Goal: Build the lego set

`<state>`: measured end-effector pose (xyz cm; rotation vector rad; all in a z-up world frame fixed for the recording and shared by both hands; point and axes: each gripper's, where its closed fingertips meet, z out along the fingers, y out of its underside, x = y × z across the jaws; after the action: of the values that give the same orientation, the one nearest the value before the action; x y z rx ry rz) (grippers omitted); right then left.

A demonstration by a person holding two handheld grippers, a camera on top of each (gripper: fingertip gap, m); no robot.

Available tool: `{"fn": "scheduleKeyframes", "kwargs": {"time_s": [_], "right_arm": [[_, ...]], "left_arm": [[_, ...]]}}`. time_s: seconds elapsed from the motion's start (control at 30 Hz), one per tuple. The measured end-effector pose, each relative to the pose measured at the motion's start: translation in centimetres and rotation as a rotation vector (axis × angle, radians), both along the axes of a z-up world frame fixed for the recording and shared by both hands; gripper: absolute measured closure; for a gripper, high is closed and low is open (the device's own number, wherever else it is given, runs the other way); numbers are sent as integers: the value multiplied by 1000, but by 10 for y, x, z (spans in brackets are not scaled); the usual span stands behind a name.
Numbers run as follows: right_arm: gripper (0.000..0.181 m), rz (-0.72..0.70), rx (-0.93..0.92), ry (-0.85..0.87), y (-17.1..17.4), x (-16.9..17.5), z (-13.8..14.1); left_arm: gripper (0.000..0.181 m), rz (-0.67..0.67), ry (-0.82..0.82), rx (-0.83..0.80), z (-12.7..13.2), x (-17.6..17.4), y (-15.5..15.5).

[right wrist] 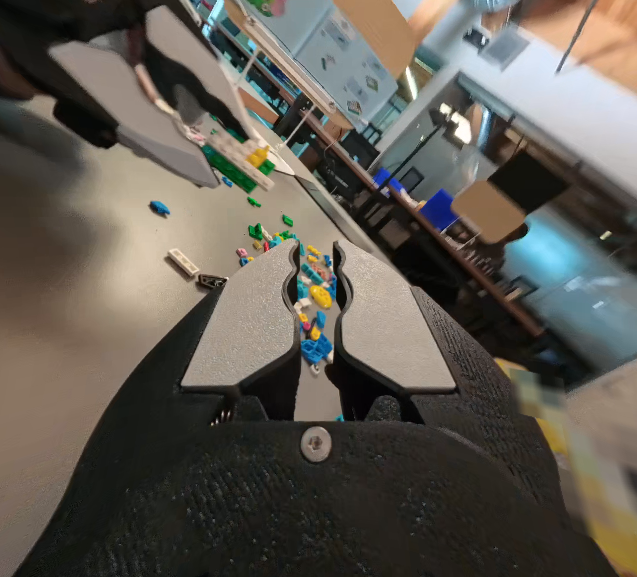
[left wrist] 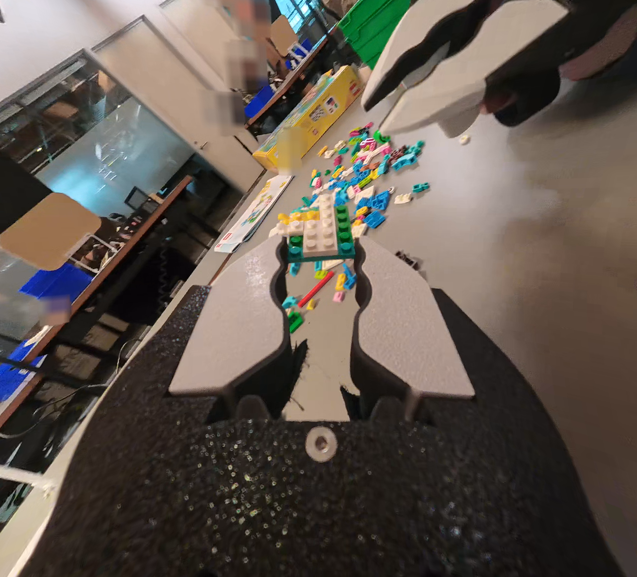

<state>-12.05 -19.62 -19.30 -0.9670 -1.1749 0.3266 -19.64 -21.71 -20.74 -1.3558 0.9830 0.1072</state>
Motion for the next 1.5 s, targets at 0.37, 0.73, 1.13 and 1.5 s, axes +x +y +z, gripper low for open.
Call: {"fn": "scheduleKeyframes", "kwargs": {"time_s": [0.37, 0.73, 1.13, 1.5], "right_arm": [[175, -40, -301, 297, 37, 32, 18], [179, -87, -265, 280, 40, 34, 17], [181, -100, -255, 283, 42, 36, 18], [181, -175, -147, 423, 46, 61, 43]], "left_arm": [[145, 121, -158, -9, 11, -35, 13], [145, 94, -209, -25, 12, -34, 12], [145, 96, -173, -56, 5, -32, 14], [145, 156, -145, 45, 16, -41, 13]]}}
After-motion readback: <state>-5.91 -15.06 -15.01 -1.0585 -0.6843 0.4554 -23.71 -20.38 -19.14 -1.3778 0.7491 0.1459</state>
